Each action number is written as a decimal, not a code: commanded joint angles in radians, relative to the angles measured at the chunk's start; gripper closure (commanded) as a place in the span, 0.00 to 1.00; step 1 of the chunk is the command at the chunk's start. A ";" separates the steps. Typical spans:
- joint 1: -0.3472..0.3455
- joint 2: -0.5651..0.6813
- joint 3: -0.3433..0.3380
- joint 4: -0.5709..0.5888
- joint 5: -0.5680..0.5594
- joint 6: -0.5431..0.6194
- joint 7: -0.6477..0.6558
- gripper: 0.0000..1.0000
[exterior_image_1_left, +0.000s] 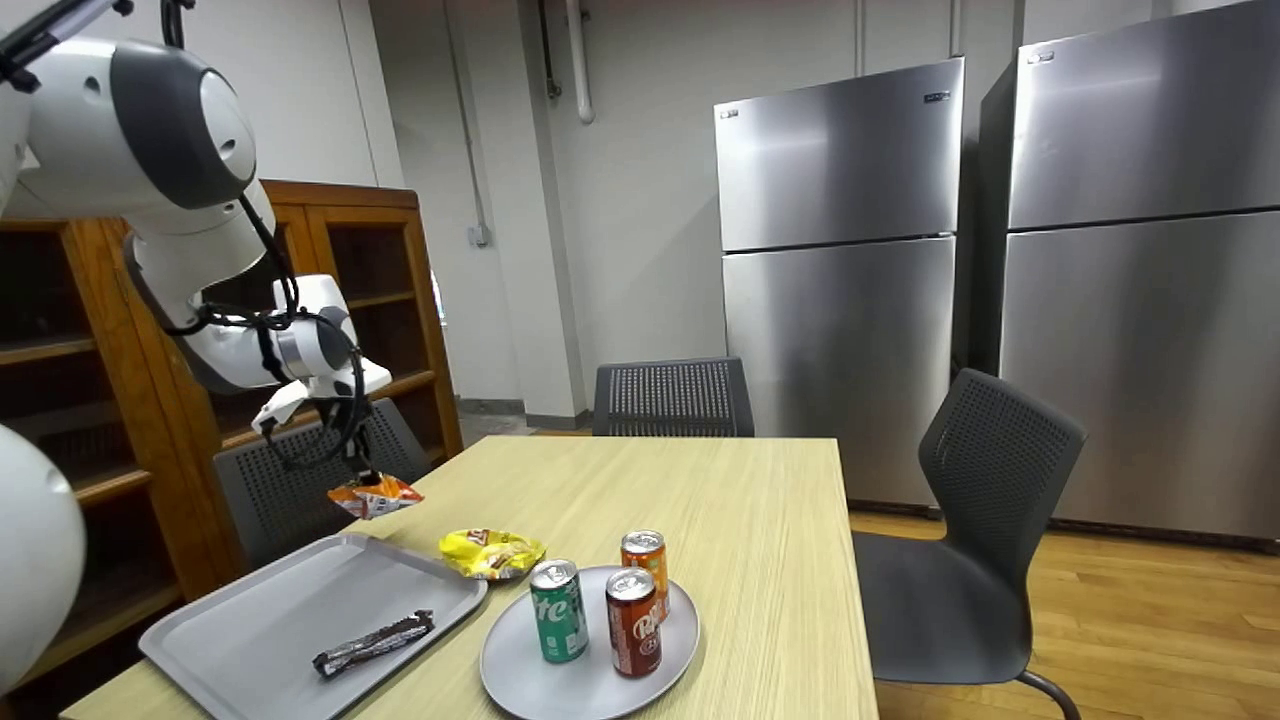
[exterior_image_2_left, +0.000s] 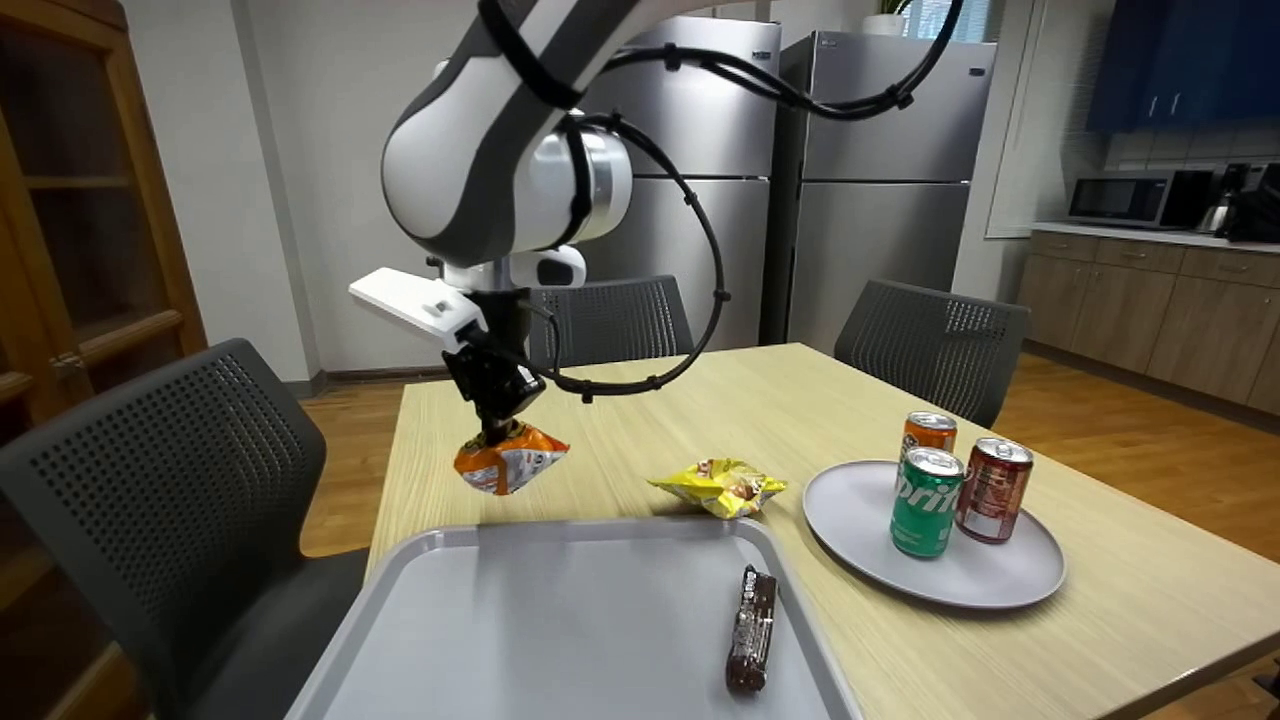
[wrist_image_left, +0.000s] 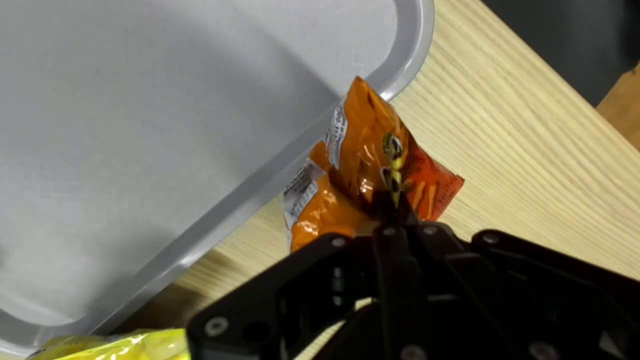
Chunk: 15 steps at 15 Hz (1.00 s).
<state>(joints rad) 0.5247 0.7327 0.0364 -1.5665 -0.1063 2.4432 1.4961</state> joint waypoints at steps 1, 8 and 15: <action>-0.012 0.009 -0.028 0.030 -0.012 -0.016 0.012 1.00; -0.022 0.028 -0.076 0.043 -0.014 -0.034 0.039 1.00; -0.035 0.059 -0.099 0.040 -0.012 -0.032 0.056 1.00</action>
<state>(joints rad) 0.4976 0.7714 -0.0620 -1.5612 -0.1063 2.4392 1.5160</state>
